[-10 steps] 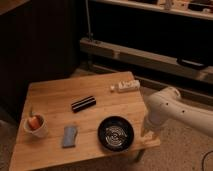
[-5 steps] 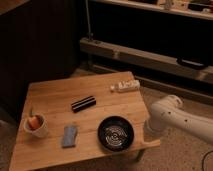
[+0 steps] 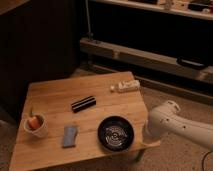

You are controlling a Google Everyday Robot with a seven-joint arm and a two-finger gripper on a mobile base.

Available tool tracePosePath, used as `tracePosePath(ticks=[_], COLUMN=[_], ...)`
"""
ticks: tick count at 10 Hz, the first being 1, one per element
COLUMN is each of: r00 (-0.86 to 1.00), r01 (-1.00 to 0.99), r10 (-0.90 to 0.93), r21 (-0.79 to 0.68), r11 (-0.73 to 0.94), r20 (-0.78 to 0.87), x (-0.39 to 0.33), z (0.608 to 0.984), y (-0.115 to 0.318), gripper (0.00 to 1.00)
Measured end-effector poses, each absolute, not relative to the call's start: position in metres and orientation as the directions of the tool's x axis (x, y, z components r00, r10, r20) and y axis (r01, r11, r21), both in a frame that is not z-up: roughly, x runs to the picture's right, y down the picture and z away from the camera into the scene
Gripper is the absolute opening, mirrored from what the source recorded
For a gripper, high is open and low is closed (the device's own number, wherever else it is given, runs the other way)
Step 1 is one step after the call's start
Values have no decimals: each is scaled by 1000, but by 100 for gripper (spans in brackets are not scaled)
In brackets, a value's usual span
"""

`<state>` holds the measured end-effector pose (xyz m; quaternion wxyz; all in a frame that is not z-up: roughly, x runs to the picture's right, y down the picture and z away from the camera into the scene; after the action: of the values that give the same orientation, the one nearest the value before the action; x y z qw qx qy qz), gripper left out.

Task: Push the ceramic bowl across the table

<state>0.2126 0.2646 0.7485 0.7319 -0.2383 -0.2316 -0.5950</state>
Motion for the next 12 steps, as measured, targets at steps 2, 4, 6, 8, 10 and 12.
tracePosePath(ticks=[2,4,6,8,10,12], r00=[154,122,109,103,100,94], r01=[986,991,992,993,994,994], r10=[-771,-783,-783,-775,-775,-774], r21=[-51,-27,-19,-20,-21,-16], r11=[156,134,123,115,111,108], r20=[617,610,612,624,624,626], x=[209,206,205,202,203,202], z=[754,763,770,780,778,775], y=[272,283,292,299,298,298], gripper=[0,0,0,0,0,0])
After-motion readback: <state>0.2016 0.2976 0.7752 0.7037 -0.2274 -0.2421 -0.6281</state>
